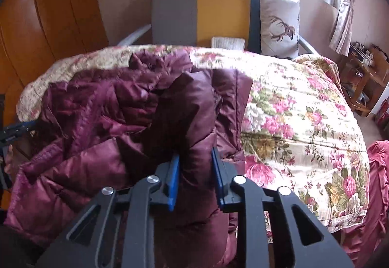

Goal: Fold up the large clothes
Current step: 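Lower the folded side onto the jacket with both tools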

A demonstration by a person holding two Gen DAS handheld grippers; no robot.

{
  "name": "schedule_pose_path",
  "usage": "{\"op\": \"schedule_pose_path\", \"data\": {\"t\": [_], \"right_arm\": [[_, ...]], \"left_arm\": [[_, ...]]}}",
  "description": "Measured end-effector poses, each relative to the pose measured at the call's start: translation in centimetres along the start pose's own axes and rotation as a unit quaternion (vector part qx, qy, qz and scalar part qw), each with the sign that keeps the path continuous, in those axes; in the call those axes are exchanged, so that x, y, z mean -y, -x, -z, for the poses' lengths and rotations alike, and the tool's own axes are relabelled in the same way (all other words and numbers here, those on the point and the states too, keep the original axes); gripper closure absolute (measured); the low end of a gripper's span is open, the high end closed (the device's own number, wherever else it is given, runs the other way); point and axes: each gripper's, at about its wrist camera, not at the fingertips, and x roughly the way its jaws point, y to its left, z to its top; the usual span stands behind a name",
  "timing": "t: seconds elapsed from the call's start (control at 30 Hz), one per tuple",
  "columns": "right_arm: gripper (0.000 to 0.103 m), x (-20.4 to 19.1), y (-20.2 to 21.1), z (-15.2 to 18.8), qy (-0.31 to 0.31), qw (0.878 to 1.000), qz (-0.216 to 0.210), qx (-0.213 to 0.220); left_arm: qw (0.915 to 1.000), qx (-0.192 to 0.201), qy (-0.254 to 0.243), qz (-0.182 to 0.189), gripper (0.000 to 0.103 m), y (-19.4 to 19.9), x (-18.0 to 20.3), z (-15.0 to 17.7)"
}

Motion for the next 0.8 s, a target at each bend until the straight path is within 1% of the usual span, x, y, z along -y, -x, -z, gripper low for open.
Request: {"op": "schedule_pose_path", "data": {"t": [0.03, 0.13, 0.17, 0.23, 0.27, 0.33, 0.4, 0.43, 0.5, 0.53, 0.6, 0.63, 0.67, 0.7, 0.73, 0.77, 0.8], "right_arm": [[0.083, 0.2, 1.0, -0.4, -0.006, 1.0, -0.005, 0.011], [0.085, 1.6, 4.2, -2.2, -0.039, 0.998, -0.027, 0.048], [0.085, 2.2, 5.0, -3.2, -0.049, 0.996, -0.03, 0.063], [0.085, 2.9, 5.7, -5.0, -0.063, 0.994, -0.032, 0.08], [0.085, 3.3, 5.6, -6.2, -0.069, 0.993, -0.033, 0.09], [0.086, 4.2, 4.6, -8.8, -0.079, 0.991, -0.025, 0.104], [0.086, 5.1, 2.6, -11.0, -0.09, 0.99, -0.017, 0.107], [0.086, 5.7, 1.3, -12.1, -0.096, 0.99, -0.007, 0.106], [0.087, 7.3, -2.5, -13.9, -0.131, 0.987, -0.002, 0.091], [0.088, 7.9, -4.5, -14.5, -0.141, 0.987, 0.01, 0.082], [0.088, 9.0, -9.0, -15.2, -0.166, 0.985, 0.025, 0.049], [0.088, 9.5, -11.2, -15.3, -0.17, 0.984, 0.039, 0.028], [0.088, 9.8, -13.8, -15.0, -0.176, 0.983, 0.055, -0.001], [0.088, 10.1, -15.4, -14.6, -0.177, 0.982, 0.065, -0.02], [0.087, 10.3, -16.9, -14.0, -0.174, 0.981, 0.078, -0.037], [0.086, 10.8, -18.0, -13.4, -0.181, 0.979, 0.084, -0.05], [0.086, 11.1, -18.3, -13.1, -0.187, 0.978, 0.079, -0.051]], "left_arm": [[0.9998, 0.017, 0.002, 0.01, 0.09, 1.4, -0.2, -0.5], [0.9979, 0.054, 0.013, 0.034, 0.091, 4.0, -0.7, -2.2], [0.9967, 0.069, 0.018, 0.038, 0.092, 4.7, -1.1, -3.4], [0.9944, 0.087, 0.032, 0.051, 0.092, 5.1, -1.7, -5.5], [0.9926, 0.098, 0.042, 0.06, 0.092, 5.0, -2.3, -7.1], [0.9919, 0.106, 0.043, 0.057, 0.093, 4.1, -3.1, -9.4], [0.9915, 0.098, 0.066, 0.056, 0.093, 1.4, -4.6, -12.2], [0.9921, 0.093, 0.072, 0.043, 0.094, -0.3, -5.3, -13.4], [0.9922, 0.074, 0.095, 0.035, 0.094, -3.6, -6.8, -15.1], [0.9927, 0.065, 0.099, 0.024, 0.095, -5.1, -7.2, -15.6], [0.9925, 0.023, 0.12, -0.003, 0.095, -9.7, -8.6, -16.4], [0.9926, 0.006, 0.118, -0.025, 0.095, -11.4, -9.0, -16.4], [0.9918, -0.008, 0.122, -0.037, 0.095, -12.7, -9.3, -16.3], [0.9912, -0.021, 0.125, -0.04, 0.095, -13.7, -9.6, -16.2], [0.9906, -0.024, 0.128, -0.039, 0.094, -14.1, -9.9, -16.2], [0.9893, -0.022, 0.139, -0.038, 0.09, -13.9, -10.1, -16.2], [0.9884, -0.01, 0.146, -0.042, 0.088, -13.1, -10.3, -16.5]]}}
